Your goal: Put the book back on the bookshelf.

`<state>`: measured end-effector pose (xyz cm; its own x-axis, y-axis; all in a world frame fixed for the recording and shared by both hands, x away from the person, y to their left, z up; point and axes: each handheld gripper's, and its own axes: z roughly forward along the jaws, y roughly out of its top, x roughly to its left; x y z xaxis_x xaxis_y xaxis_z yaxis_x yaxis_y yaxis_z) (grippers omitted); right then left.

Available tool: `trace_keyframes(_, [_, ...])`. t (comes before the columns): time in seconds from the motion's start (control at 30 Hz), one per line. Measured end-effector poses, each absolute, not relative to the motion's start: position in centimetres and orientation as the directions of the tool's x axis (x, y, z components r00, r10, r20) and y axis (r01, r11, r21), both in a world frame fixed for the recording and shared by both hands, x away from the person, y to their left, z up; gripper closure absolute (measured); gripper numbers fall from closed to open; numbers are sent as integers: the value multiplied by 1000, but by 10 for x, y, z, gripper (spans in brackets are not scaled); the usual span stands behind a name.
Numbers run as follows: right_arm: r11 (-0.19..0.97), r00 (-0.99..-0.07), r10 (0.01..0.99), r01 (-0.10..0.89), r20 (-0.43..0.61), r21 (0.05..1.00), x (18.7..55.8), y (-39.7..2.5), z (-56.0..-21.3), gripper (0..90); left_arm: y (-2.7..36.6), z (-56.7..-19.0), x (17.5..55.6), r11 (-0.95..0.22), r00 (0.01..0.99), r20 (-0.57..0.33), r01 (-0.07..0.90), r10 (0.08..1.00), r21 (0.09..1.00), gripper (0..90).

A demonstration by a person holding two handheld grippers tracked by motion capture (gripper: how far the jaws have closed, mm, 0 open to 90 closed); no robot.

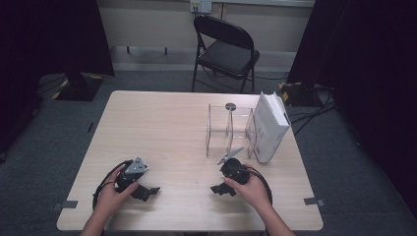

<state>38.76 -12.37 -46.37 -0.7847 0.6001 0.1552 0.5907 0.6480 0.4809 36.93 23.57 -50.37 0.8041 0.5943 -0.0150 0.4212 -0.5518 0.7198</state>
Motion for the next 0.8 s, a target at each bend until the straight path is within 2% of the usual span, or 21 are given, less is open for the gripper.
trace_keyframes(0.37, [655,-800,587,560,125,508,385,-118,-473,207,236,-504,369,-552,804,-15,421,594,720,0])
trace_keyframes(0.8, [653,-816,570,517,90,553,378,-112,-480,148,236,-504,369,-552,804,-15,421,594,720,0])
